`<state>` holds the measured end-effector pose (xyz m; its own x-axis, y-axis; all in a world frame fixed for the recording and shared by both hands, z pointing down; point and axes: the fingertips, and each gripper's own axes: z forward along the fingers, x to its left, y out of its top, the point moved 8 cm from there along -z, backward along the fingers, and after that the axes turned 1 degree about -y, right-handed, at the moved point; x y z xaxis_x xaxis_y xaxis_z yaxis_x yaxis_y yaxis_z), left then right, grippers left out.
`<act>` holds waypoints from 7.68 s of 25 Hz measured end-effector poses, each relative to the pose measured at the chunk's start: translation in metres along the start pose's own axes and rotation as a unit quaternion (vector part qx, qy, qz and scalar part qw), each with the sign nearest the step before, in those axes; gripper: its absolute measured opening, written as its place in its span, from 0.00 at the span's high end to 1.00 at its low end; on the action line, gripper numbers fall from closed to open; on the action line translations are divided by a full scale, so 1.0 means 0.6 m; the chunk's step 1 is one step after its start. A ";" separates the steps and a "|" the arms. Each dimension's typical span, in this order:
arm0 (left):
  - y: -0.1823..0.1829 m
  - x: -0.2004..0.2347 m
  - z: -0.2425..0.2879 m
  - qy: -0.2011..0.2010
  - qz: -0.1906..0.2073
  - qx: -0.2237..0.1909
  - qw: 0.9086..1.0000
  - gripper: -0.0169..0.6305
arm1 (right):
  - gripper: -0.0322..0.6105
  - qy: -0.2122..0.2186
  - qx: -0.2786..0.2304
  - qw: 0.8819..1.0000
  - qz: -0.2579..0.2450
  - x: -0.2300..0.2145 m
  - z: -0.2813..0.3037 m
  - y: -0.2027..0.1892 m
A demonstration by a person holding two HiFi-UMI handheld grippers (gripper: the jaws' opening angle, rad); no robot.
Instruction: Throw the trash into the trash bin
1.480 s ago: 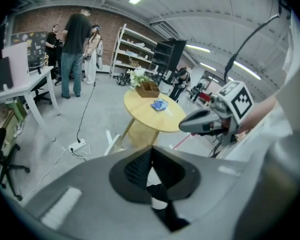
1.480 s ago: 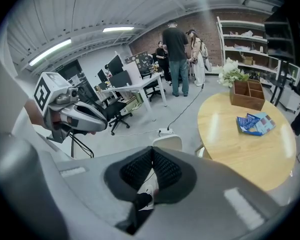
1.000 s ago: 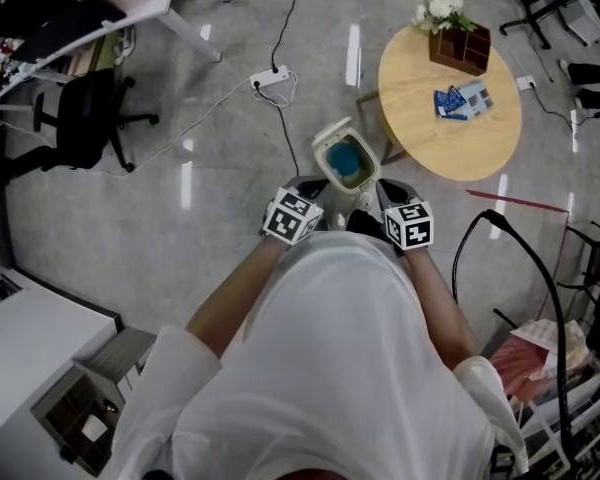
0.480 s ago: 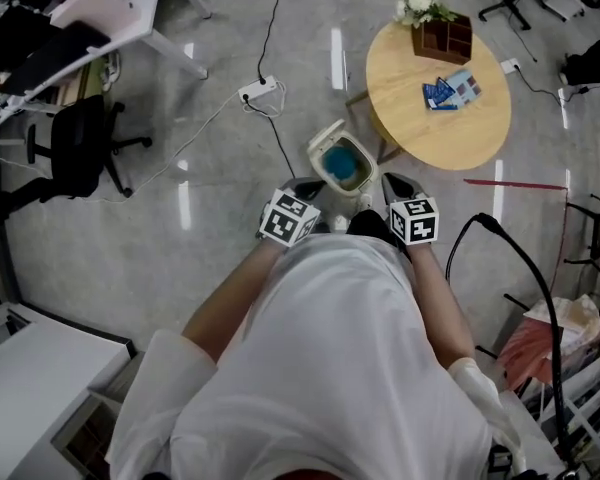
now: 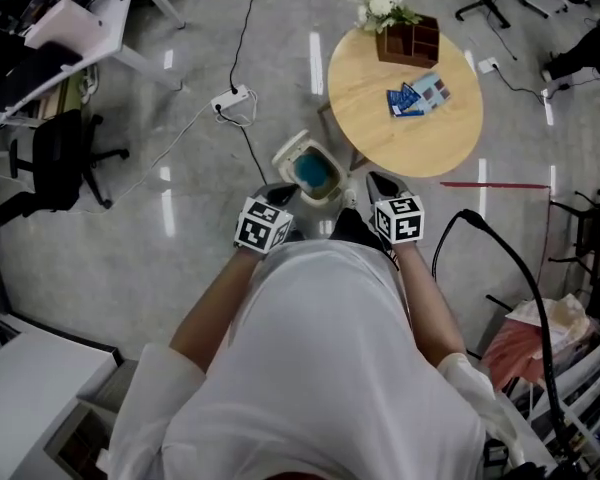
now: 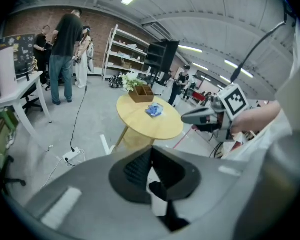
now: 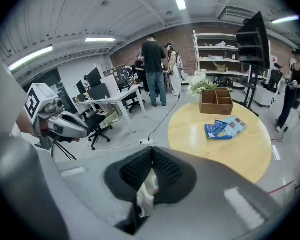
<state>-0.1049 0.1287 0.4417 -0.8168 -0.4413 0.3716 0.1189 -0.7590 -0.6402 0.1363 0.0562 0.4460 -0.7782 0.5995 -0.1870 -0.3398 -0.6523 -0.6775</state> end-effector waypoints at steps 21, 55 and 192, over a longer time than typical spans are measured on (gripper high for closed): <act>0.060 -0.056 0.089 0.064 -0.062 -0.006 0.996 0.97 | 0.95 0.050 0.035 0.998 -0.022 -0.170 0.027 0.028; 0.139 -0.050 0.195 0.152 -0.159 -0.028 0.975 0.97 | 0.87 0.052 0.099 0.993 0.048 -0.482 0.180 0.077; 0.010 -0.048 0.106 0.162 -0.164 -0.014 0.973 0.97 | 0.95 0.078 0.086 0.991 0.067 -0.327 0.161 0.019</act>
<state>-0.0449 0.1064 0.4703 -0.9436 -0.0005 0.3310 -0.1900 -0.8180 -0.5429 0.2344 -0.1136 0.5440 -0.7358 0.5583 -0.3834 -0.3352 -0.7921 -0.5100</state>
